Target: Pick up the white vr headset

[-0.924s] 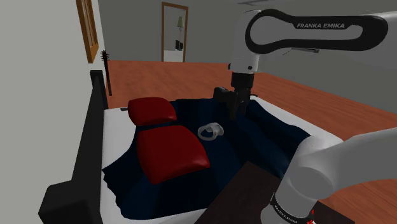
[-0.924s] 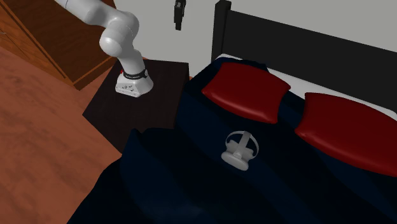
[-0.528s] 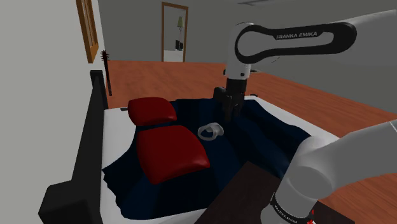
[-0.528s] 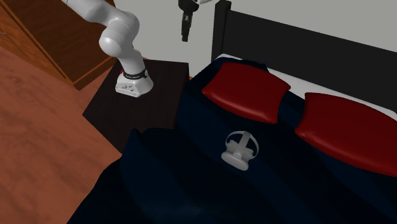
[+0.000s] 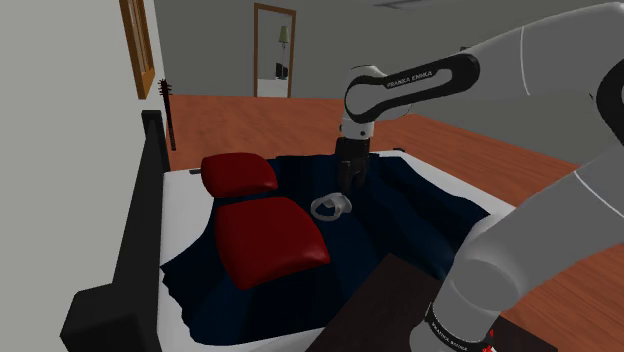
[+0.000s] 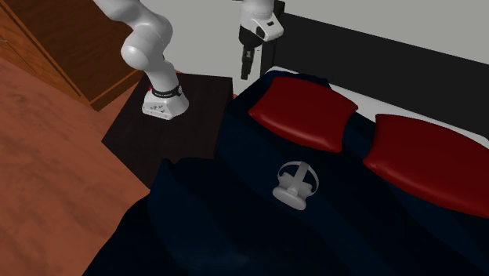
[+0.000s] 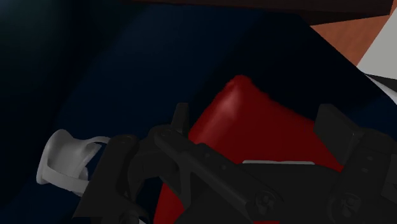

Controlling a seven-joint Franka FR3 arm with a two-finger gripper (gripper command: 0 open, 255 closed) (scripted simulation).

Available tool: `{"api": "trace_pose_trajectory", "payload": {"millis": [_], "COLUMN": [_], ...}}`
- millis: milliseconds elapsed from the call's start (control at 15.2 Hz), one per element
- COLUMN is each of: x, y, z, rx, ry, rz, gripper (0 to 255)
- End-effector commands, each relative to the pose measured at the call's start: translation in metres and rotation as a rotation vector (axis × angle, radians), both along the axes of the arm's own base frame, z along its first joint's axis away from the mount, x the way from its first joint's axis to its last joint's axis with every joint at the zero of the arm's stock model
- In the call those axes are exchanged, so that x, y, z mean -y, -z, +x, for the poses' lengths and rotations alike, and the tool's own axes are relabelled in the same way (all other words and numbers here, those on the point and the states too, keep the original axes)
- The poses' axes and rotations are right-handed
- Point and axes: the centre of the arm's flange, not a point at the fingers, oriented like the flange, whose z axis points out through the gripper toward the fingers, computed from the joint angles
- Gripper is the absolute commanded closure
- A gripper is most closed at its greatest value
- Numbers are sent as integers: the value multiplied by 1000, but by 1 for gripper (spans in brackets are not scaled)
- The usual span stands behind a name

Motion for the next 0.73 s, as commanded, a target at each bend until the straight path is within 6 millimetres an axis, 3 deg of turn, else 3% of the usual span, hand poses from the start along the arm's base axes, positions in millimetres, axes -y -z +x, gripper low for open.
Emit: {"api": "trace_pose_trajectory", "payload": {"millis": [0,660], "x": [12,82], "y": [13,88], "z": [16,95], "rx": [0,-6], "ry": [-2,-8], "rz": [-9,-50], "gripper": [0,0]}}
